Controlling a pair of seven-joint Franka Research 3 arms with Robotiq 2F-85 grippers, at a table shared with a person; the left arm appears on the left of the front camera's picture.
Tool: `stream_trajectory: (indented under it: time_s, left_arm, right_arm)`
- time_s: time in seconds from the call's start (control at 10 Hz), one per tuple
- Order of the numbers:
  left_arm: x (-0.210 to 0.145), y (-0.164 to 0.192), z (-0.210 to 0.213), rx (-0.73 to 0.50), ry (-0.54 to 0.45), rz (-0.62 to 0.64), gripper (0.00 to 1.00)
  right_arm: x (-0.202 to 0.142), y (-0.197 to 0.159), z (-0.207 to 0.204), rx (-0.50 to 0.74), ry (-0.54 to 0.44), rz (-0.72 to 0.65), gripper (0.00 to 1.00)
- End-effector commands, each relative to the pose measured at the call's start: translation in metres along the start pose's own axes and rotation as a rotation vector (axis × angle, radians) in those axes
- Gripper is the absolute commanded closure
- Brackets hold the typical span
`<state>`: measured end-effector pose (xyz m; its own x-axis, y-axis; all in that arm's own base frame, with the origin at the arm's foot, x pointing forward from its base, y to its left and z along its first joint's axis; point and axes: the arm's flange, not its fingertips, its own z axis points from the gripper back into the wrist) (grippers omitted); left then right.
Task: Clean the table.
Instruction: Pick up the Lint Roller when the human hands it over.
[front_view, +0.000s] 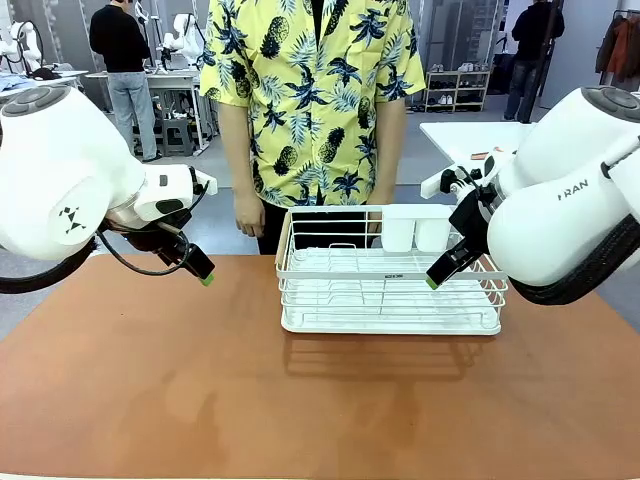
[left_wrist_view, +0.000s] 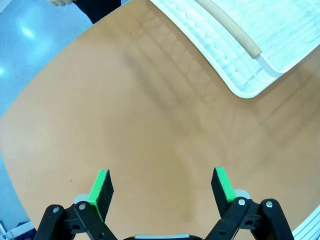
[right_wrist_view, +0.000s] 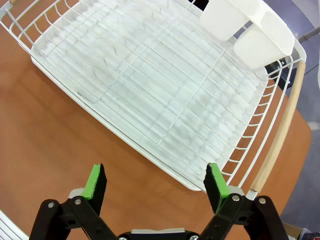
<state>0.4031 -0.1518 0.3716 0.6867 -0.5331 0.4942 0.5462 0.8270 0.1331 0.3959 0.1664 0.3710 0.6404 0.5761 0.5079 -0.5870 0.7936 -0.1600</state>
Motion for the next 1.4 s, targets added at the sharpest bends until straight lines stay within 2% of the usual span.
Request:
stream_trajectory:
  time_s: [0.0, 0.1, 0.3, 0.4, 0.5, 0.6, 0.7, 0.8, 0.9, 1.1, 1.2, 1.3]
  left_arm:
    - [0.0, 0.0, 0.0, 0.0, 0.0, 0.0, 0.0]
    - [0.018, 0.018, 0.026, -0.109, 0.026, 0.055, 0.0]
    - [0.039, 0.073, 0.084, -0.355, 0.098, 0.143, 0.0]
    - [0.035, 0.104, 0.106, -0.549, 0.113, 0.273, 0.0]
    - [0.015, 0.143, 0.128, -0.732, 0.082, 0.369, 0.0]
    - [-0.015, 0.181, 0.145, -0.843, 0.025, 0.465, 0.0]
    - [-0.055, 0.218, 0.16, -0.866, -0.07, 0.601, 0.0]
    - [-0.101, 0.244, 0.174, -0.855, -0.129, 0.672, 0.0]
    - [-0.153, 0.272, 0.188, -0.836, -0.192, 0.781, 0.0]
    - [-0.217, 0.303, 0.208, -0.816, -0.295, 0.906, 0.0]
    - [-0.237, 0.315, 0.21, -0.815, -0.33, 0.967, 0.0]
    - [-0.25, 0.324, 0.206, -0.795, -0.32, 1.023, 0.0]
  right_arm:
    - [0.0, 0.0, 0.0, 0.0, 0.0, 0.0, 0.0]
    - [0.014, -0.02, 0.026, 0.085, -0.041, -0.03, 0.0]
    - [0.032, -0.079, 0.075, 0.234, -0.037, -0.198, 0.0]
    - [0.028, -0.111, 0.098, 0.339, -0.029, -0.287, 0.0]
    - [0.014, -0.149, 0.118, 0.496, -0.033, -0.418, 0.0]
    - [-0.008, -0.185, 0.13, 0.632, -0.067, -0.543, 0.0]
    - [-0.039, -0.221, 0.134, 0.766, -0.121, -0.666, 0.0]
    - [-0.077, -0.253, 0.14, 0.816, -0.183, -0.776, 0.0]
    - [-0.122, -0.282, 0.144, 0.802, -0.219, -0.923, 0.0]
    - [-0.177, -0.309, 0.154, 0.806, -0.263, -1.006, 0.0]
    - [-0.196, -0.319, 0.158, 0.797, -0.291, -1.058, 0.0]
    - [-0.21, -0.325, 0.158, 0.786, -0.305, -1.097, 0.0]
